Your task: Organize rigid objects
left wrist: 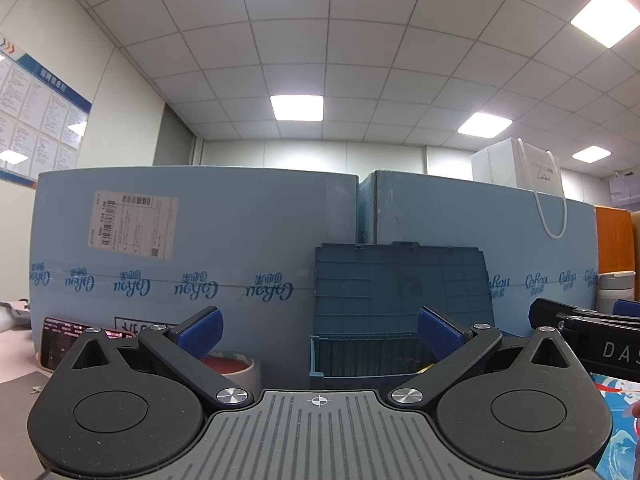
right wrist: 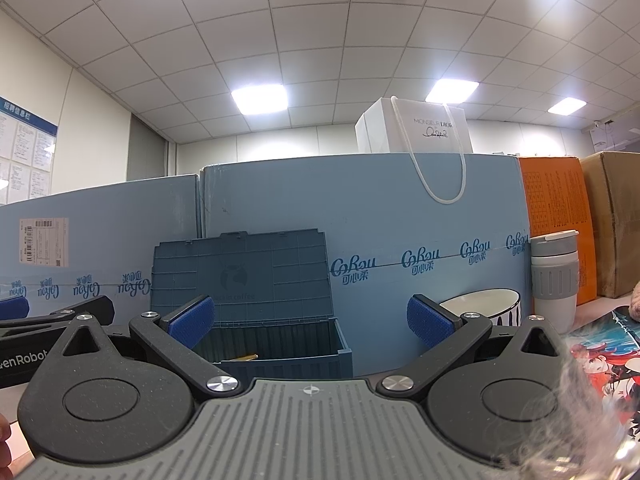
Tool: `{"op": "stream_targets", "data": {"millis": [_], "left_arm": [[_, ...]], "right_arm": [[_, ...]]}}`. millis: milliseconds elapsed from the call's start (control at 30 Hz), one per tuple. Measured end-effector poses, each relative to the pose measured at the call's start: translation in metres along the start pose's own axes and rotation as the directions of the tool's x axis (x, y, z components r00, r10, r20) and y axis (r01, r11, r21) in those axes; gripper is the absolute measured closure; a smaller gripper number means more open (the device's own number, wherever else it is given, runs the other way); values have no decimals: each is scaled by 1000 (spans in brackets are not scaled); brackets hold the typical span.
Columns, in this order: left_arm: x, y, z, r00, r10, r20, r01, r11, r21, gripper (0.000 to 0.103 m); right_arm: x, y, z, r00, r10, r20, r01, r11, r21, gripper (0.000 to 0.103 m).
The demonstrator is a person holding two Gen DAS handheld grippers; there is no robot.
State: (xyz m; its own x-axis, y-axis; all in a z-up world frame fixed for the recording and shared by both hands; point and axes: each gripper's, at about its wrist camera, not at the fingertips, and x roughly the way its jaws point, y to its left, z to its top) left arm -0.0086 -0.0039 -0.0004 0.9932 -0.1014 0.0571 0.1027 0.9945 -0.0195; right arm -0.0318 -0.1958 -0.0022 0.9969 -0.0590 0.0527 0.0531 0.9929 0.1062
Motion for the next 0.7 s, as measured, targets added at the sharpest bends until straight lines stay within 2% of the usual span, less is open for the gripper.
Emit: {"op": "stream_targets", "data": {"millis": [700], "left_arm": [[-4,0,1,999,27,27,-28,1000,9,0]], "right_arm": [[0,-1,0,1000,0,1,0,1000,2,0]]}}
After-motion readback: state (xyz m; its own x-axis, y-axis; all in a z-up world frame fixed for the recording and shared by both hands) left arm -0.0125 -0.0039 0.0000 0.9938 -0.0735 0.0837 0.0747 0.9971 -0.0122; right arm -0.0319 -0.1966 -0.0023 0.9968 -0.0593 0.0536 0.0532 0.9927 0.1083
